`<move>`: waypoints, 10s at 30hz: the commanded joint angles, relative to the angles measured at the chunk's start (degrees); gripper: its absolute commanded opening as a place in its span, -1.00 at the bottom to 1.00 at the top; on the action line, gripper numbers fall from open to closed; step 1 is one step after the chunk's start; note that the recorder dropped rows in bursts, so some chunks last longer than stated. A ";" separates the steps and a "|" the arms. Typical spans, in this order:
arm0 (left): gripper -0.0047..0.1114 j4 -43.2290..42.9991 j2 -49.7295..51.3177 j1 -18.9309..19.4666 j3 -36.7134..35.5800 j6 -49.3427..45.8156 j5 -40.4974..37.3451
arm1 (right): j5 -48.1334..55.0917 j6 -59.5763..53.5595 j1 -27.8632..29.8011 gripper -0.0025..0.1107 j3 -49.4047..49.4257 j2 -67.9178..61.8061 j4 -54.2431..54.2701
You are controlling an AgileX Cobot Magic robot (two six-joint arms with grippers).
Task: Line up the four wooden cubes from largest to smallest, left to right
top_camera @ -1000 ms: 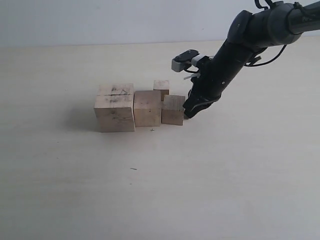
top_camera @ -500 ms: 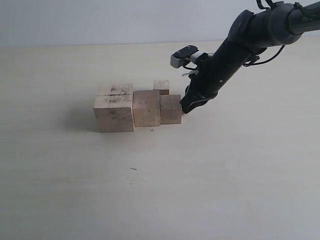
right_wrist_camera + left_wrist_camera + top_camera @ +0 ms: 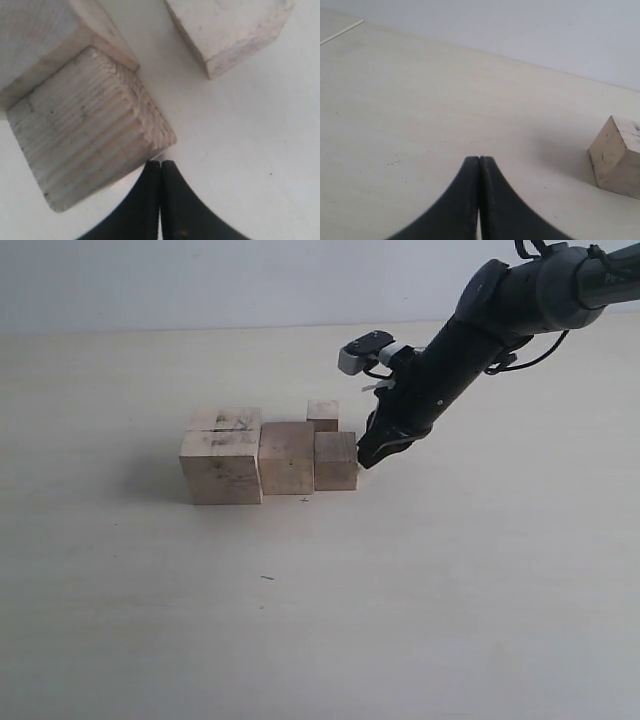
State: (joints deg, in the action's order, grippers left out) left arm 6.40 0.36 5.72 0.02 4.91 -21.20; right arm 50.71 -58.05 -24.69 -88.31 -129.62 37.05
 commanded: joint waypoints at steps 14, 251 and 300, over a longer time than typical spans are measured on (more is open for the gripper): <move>-0.92 0.09 -0.36 -0.39 -0.02 -0.18 0.19 | 0.86 8.04 0.10 -0.96 -0.03 3.89 -8.33; -0.92 0.09 -0.36 -0.39 -0.02 -0.18 0.19 | -12.31 19.40 1.42 -0.96 11.86 7.67 -5.63; -0.92 0.09 -0.36 -0.39 -0.02 -0.18 0.19 | -28.44 44.52 1.65 -0.96 30.17 37.13 -12.82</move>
State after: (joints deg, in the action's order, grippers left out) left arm 6.40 0.36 5.72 0.02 4.91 -21.20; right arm 25.62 -14.20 -23.18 -63.57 -99.24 20.23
